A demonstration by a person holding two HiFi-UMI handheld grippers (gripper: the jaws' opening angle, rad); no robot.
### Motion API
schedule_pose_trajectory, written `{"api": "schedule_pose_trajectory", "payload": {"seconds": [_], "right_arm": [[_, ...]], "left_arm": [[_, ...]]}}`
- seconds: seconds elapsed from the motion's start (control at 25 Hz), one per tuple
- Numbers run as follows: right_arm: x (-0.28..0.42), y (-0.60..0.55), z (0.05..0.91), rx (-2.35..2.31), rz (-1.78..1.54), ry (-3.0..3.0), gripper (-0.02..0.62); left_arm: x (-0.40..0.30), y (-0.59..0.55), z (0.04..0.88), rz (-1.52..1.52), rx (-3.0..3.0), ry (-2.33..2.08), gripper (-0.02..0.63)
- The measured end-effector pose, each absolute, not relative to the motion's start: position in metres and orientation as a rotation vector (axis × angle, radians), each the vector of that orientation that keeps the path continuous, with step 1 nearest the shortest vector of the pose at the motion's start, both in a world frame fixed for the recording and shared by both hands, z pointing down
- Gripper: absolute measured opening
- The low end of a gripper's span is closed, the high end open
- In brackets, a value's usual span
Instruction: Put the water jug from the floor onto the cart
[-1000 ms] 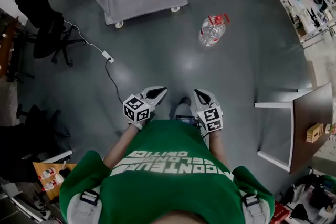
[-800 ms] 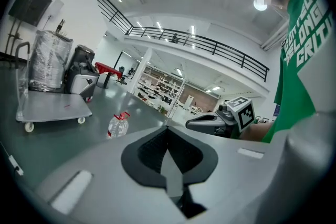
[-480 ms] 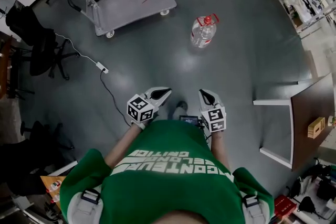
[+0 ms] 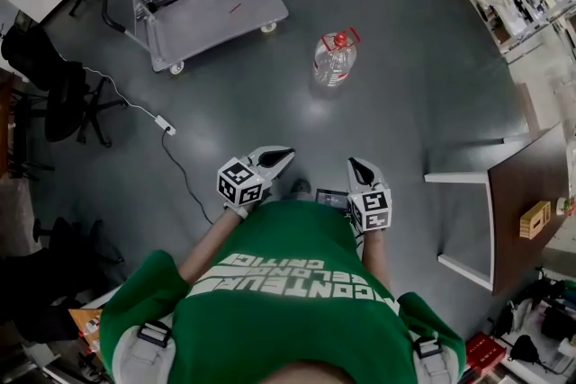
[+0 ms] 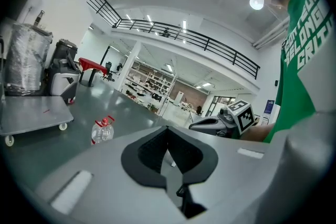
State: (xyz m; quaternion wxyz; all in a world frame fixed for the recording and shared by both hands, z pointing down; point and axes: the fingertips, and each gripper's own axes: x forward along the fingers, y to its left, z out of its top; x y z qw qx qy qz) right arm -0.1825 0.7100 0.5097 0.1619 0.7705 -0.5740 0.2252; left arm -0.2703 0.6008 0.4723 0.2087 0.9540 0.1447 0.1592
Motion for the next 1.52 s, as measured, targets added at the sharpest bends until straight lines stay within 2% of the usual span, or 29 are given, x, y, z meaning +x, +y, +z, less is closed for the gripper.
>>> {"api": "schedule_pose_trajectory", "payload": {"seconds": [0.24,0.72,1.08,1.52], "right_arm": [[-0.16,0.719,0.516,2.172,0.654,-1.664,-0.006],[-0.15,0.711,0.524,2.159,0.708,-1.595,-0.006],[-0.085,0.693,0.505,2.271,0.687,-1.432,-0.008],[-0.064,0.606,0.509,2.196,0.681,-1.466,-0.006]], "left_arm": [[-0.246,0.609,0.466,0.359,2.564,0.374,0.009],[-0.253,0.575,0.484,0.383,2.476,0.311,0.011],[-0.204,0.527,0.467,0.342,2.506,0.374,0.009],[-0.186,0.45,0.477,0.337,2.473,0.336,0.009]]}}
